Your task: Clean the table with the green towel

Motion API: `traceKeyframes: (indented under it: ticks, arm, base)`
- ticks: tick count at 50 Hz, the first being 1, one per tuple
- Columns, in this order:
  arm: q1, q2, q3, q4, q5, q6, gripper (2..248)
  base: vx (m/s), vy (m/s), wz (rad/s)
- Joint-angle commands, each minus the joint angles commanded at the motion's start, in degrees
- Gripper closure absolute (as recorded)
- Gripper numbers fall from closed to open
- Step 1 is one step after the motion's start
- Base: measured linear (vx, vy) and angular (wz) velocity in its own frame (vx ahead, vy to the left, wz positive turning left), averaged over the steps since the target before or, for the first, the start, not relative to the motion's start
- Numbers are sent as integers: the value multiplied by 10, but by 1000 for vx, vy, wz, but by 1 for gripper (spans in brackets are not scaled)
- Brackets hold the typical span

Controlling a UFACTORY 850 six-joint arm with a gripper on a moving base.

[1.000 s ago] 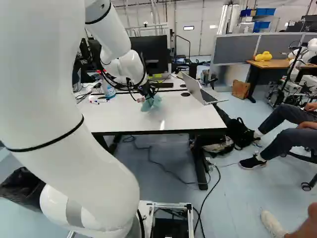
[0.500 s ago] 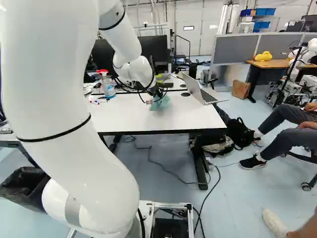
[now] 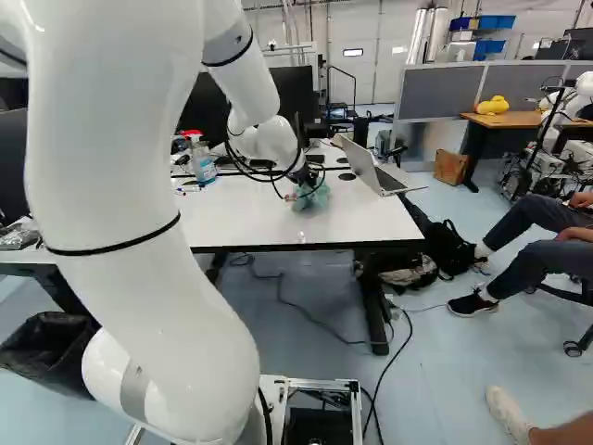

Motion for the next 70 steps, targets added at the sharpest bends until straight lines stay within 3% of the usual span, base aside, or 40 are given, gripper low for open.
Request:
traceKeyframes:
  ticks: [18, 37, 70]
  arm:
    - [0, -28, -5, 0, 8, 0, 210]
    - [0, -28, -5, 0, 6, 0, 210]
    - [0, -28, -5, 0, -75, 0, 210]
  base:
    - [0, 0, 0]
    - [0, 0, 0]
    - [0, 0, 0]
